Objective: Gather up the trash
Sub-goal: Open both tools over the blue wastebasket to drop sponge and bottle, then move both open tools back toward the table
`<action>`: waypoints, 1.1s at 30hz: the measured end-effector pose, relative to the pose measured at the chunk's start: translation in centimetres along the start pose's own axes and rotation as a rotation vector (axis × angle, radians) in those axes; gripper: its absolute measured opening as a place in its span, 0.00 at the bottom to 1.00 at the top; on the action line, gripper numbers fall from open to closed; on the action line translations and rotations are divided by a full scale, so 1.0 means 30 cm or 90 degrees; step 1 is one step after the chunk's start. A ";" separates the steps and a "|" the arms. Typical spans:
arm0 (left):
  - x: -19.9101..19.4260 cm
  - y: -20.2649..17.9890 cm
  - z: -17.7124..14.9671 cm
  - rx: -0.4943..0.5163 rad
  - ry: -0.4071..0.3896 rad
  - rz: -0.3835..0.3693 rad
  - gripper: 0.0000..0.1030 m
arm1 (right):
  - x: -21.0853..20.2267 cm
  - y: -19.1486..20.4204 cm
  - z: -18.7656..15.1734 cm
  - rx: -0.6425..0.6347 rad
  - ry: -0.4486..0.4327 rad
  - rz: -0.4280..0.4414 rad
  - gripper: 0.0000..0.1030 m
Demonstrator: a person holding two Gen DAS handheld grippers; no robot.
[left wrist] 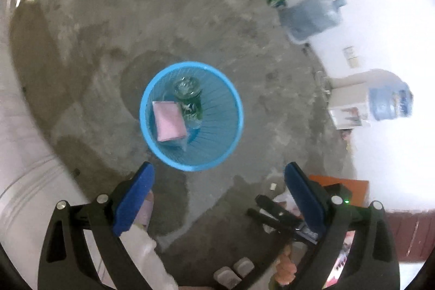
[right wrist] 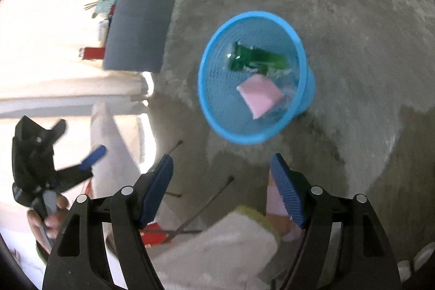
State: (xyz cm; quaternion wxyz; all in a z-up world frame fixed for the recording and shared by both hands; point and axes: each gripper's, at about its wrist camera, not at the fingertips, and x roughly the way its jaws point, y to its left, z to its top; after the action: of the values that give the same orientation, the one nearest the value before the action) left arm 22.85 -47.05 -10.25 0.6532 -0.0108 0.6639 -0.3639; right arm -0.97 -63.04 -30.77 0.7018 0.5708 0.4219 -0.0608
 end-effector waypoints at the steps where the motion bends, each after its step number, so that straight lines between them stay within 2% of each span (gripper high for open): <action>1: -0.048 0.000 -0.028 0.006 -0.008 -0.010 0.92 | -0.021 0.008 -0.033 -0.004 -0.003 0.000 0.70; 4: -0.249 0.013 -0.155 0.032 -0.061 -0.050 0.92 | -0.074 0.052 -0.110 -0.030 -0.010 -0.001 0.71; 7: -0.390 0.033 -0.307 0.071 -0.106 -0.071 0.92 | -0.114 0.128 -0.194 -0.098 -0.029 -0.020 0.74; 11: -0.512 0.110 -0.524 0.088 -0.155 -0.057 0.92 | -0.132 0.237 -0.297 -0.199 -0.051 -0.095 0.78; 14: -0.589 0.229 -0.689 0.066 -0.202 -0.037 0.92 | -0.112 0.355 -0.383 -0.294 -0.054 -0.175 0.81; 17: -0.654 0.354 -0.811 0.024 -0.261 0.003 0.92 | -0.085 0.482 -0.449 -0.384 -0.074 -0.228 0.90; 20: -0.731 0.499 -0.940 -0.035 -0.327 0.035 0.92 | -0.076 0.616 -0.514 -0.464 -0.115 -0.257 0.92; 23: -0.782 0.615 -1.032 -0.079 -0.365 0.056 0.92 | -0.044 0.754 -0.564 -0.519 -0.156 -0.282 0.92; 26: -0.819 0.691 -1.087 -0.096 -0.404 0.059 0.92 | 0.001 0.862 -0.605 -0.559 -0.179 -0.277 0.92; 30: -0.858 0.752 -1.119 -0.093 -0.446 0.057 0.92 | 0.054 0.976 -0.653 -0.602 -0.182 -0.237 0.92; 33: -0.871 0.782 -1.119 -0.107 -0.460 0.041 0.92 | 0.088 1.064 -0.680 -0.614 -0.147 -0.152 0.92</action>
State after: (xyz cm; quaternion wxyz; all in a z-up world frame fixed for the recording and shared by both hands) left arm 8.12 -1.26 -3.44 0.8534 -0.1712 0.4182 -0.2600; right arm 8.14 -33.72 -8.43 0.9156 0.1195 0.3839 -0.0013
